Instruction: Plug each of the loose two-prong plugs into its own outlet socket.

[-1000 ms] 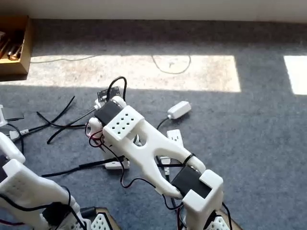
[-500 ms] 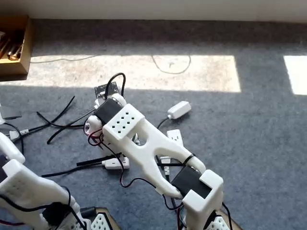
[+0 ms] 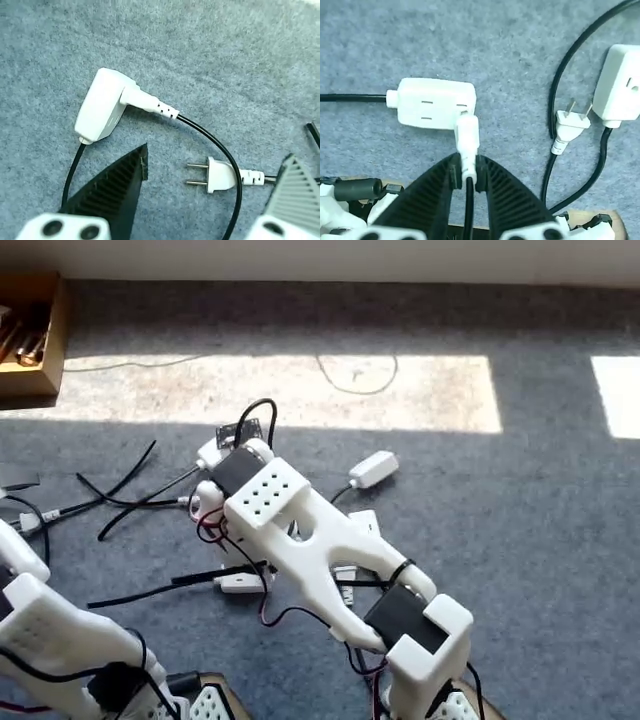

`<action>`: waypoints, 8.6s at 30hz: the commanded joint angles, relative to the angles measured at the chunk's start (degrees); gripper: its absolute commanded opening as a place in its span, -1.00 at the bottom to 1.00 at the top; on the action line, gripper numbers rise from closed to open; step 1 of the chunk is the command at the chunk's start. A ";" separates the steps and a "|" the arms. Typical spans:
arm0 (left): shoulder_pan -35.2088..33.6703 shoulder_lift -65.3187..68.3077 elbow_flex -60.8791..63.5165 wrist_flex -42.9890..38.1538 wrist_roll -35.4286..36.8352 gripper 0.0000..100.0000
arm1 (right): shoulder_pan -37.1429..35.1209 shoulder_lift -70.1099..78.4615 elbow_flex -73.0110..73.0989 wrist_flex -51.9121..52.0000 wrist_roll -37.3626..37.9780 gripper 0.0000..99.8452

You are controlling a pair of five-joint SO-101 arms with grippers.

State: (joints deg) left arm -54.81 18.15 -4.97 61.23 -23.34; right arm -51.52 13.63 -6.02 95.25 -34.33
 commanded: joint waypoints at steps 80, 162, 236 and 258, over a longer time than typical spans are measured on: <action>-1.01 -0.57 -4.18 -0.79 -0.35 -0.23 | 0.04 -0.84 0.04 -4.97 -2.99 -0.99; 0.66 -1.19 -4.26 5.89 -6.24 -0.22 | 5.49 -1.89 22.90 -20.44 6.33 -0.55; 70.99 -12.09 33.98 20.22 -8.09 -0.82 | 55.78 -61.14 88.75 -59.21 47.74 -0.05; 24.92 -11.74 -9.54 34.11 -19.43 -0.99 | 55.78 -60.88 88.84 -59.21 47.74 -0.05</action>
State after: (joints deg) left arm -19.47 7.34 -0.66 92.35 -41.27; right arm 4.57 -46.68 82.68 37.32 13.85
